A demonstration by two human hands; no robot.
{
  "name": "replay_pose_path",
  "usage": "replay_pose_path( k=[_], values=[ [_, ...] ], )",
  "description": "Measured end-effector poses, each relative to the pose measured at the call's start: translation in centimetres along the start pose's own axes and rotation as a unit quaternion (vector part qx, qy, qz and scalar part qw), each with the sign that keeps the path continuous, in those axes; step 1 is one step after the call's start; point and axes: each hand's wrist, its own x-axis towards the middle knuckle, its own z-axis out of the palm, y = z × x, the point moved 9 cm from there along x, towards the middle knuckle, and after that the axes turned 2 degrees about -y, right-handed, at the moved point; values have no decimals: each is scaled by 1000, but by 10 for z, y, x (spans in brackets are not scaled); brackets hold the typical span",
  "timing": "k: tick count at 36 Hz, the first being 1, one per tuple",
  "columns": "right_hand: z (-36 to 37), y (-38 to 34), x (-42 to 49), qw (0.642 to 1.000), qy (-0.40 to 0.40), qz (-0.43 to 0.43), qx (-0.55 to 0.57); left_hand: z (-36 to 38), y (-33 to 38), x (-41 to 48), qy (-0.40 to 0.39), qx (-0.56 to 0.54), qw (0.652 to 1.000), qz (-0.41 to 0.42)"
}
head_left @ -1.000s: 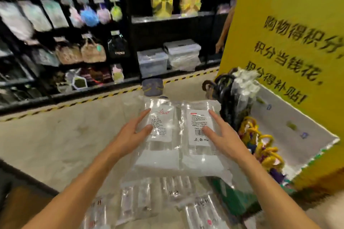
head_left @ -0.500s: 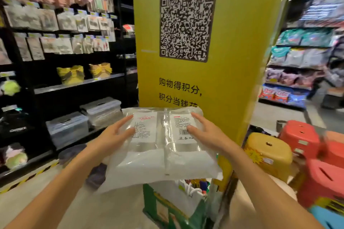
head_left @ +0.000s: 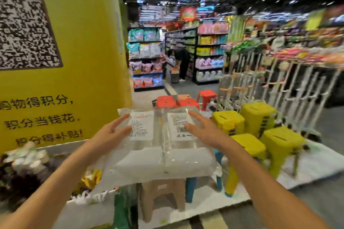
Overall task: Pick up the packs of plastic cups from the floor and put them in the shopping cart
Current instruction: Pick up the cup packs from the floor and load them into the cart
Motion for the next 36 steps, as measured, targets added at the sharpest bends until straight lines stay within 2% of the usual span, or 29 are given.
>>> replay_pose_path(
  k=[8, 18, 22, 26, 30, 36],
  values=[
    [-149, 100, -138, 983, 147, 114, 0, 181, 109, 10, -151, -33, 985, 77],
    [-303, 205, -375, 914, 307, 264, -35, 423, 266, -69, -304, -47, 929, 204],
    [-350, 244, -473, 883, 350, 307, -59, 523, 310, -123, -392, -94, 894, 197],
    [-385, 275, -561, 853, 387, 344, -57, 604, 352, -171, -429, -98, 872, 213],
    [-410, 296, -626, 826, 407, 385, -58, 661, 392, -220, -460, -81, 853, 234],
    [-447, 333, -685, 801, 438, 407, -34, 732, 435, -253, -531, -91, 805, 250]
  ],
)
